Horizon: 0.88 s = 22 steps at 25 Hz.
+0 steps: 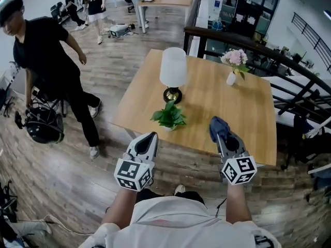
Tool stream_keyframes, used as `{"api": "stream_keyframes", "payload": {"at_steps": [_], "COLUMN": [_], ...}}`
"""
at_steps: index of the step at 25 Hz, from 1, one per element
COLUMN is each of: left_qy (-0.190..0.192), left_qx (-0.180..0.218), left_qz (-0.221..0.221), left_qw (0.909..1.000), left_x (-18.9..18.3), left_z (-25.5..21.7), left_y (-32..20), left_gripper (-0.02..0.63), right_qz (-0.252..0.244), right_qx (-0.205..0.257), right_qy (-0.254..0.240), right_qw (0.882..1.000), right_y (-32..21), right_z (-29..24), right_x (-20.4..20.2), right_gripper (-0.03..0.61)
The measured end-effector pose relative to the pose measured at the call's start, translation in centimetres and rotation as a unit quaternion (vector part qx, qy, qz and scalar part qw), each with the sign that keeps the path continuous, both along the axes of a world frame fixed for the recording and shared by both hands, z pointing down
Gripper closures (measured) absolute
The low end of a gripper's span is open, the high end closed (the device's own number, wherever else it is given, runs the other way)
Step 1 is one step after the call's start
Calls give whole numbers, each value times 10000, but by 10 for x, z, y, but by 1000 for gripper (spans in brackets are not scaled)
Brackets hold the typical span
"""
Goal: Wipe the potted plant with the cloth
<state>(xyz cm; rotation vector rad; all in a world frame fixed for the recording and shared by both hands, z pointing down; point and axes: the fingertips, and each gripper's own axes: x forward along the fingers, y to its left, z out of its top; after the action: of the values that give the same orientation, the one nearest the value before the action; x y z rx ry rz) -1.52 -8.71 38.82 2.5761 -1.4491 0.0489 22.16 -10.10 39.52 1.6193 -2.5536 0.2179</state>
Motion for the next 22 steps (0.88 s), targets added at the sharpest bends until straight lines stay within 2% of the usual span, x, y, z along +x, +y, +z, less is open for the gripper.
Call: {"api": "stream_keyframes", "payload": {"at_steps": [3,7,11,17,22], "left_qy": [10,73,171,178,324], "left_qx": [-148,-286,-373,-477,-741], "left_qz": [-104,-126,53,588,559], "left_qw": [9998,9995,9991,9970,9952], "left_x": [-2,-12,-27,-43,-67], "left_z": [11,20,26,39,58], "left_y": [-18,-49,-81,-122,-143], "left_gripper": [597,597,597,597,597], "right_qz": [-60,-162,-52,282,283], "right_qx": [-115,-340,-439,-447,-595], "right_qy": [-22,45,136,162,328], "right_qw": [9999,9993,9989,9985,9973], "right_y": [-22,-52,-74,-100,-114], "right_z": [10,27,29,26,38], "right_x": [3,-14,-35,-65,-86], "right_gripper": [440,440,440,440,440]}}
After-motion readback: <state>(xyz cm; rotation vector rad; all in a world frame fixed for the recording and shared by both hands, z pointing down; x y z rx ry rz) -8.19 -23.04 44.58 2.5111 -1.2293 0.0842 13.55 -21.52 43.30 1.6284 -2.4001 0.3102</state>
